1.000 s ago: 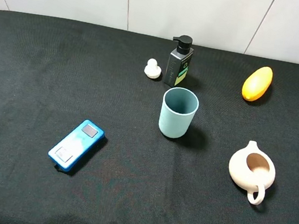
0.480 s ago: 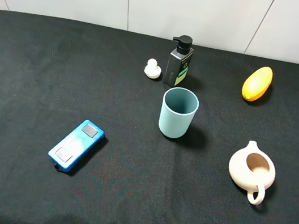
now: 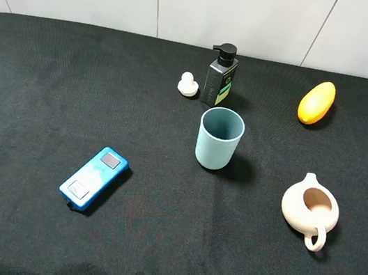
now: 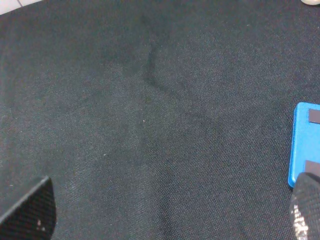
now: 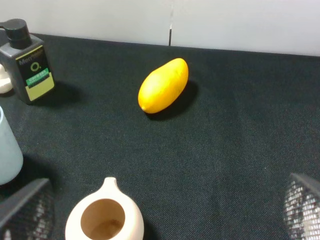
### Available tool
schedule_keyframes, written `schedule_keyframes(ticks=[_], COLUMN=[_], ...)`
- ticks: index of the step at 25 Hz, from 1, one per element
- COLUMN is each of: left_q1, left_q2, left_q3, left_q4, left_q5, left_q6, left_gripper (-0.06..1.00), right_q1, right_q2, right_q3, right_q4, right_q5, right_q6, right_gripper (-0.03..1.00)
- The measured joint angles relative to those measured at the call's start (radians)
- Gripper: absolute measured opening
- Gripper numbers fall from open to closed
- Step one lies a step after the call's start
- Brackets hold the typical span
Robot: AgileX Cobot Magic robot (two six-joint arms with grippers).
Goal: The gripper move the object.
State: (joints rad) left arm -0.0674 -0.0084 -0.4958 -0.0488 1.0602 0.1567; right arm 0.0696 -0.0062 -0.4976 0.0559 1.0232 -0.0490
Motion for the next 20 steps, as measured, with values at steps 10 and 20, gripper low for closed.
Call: schedule_keyframes(ticks=[10, 20], left_q1=[0.009, 0.127], left_q2=[0.000, 0.000], left_q3=[0.000, 0.000], left_q4=[0.000, 0.003], left_q5=[0.000, 0.000], left_q6=[0.000, 0.000], left_gripper=[0.99, 0.99], right_q1=[0.000, 0.000], right_q2=[0.000, 0.000], right_q3=[0.000, 0.000], right_q4=[0.000, 0.001], right_q5=[0.000, 0.000], right_q6=[0.000, 0.000], right_gripper=[0.69, 0.69])
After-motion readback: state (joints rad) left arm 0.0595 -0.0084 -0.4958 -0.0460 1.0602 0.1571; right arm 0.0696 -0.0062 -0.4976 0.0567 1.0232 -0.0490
